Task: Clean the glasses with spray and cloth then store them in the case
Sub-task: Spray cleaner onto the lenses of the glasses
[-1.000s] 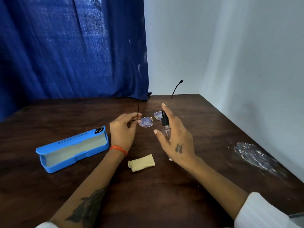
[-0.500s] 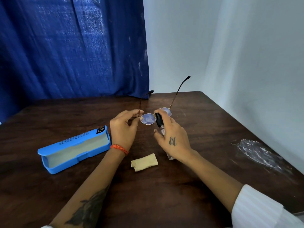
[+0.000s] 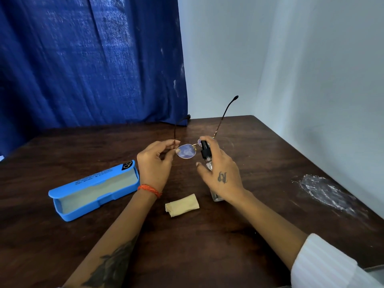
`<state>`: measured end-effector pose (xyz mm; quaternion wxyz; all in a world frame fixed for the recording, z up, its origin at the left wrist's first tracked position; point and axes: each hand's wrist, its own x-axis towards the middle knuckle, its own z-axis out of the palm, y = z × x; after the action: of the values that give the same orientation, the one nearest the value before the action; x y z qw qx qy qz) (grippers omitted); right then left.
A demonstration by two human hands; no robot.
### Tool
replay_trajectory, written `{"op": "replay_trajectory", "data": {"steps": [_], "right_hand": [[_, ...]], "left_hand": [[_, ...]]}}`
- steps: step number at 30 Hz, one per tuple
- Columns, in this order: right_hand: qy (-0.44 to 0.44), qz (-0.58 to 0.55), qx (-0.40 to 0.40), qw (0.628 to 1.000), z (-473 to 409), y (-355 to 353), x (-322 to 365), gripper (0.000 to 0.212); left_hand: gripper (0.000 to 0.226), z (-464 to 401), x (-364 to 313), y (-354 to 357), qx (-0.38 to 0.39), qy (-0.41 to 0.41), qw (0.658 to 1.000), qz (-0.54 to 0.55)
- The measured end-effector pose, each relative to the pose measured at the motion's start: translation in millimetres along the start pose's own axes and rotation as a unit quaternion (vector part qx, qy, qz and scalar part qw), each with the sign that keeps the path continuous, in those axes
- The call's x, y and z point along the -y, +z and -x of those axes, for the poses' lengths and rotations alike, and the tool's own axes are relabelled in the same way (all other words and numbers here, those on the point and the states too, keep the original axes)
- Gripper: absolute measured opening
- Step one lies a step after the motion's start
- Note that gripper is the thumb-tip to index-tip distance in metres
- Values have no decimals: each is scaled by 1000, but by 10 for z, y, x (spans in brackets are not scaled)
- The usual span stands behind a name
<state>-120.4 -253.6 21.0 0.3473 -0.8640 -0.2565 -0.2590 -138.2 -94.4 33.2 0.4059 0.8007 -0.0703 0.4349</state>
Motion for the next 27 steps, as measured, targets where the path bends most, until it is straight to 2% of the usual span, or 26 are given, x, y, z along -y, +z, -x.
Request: {"op": "replay_trajectory", "data": {"steps": [5,13,17,24,27], "right_hand": [[30,41,-53,997,-51,-151,-160,56],[48,79,-30,995,-76,-172,-301,54],[49,63,-54,995,-72,-187,-322,51],[51,-9,-151,987,-152,-302,-407,56],[34,-8,-150,988,-156,-345,-438,53]], "left_hand": [[24,-4,3,-8,-4,-4,1000,2],[24,2,-4,-23,0,-4,1000,3],[23,-1,-2,-33,-3,-9,1000,6],[24,0,10,-39,-2,-11,1000,6],[24,-2,18,-31,0,-7,1000,3]]}}
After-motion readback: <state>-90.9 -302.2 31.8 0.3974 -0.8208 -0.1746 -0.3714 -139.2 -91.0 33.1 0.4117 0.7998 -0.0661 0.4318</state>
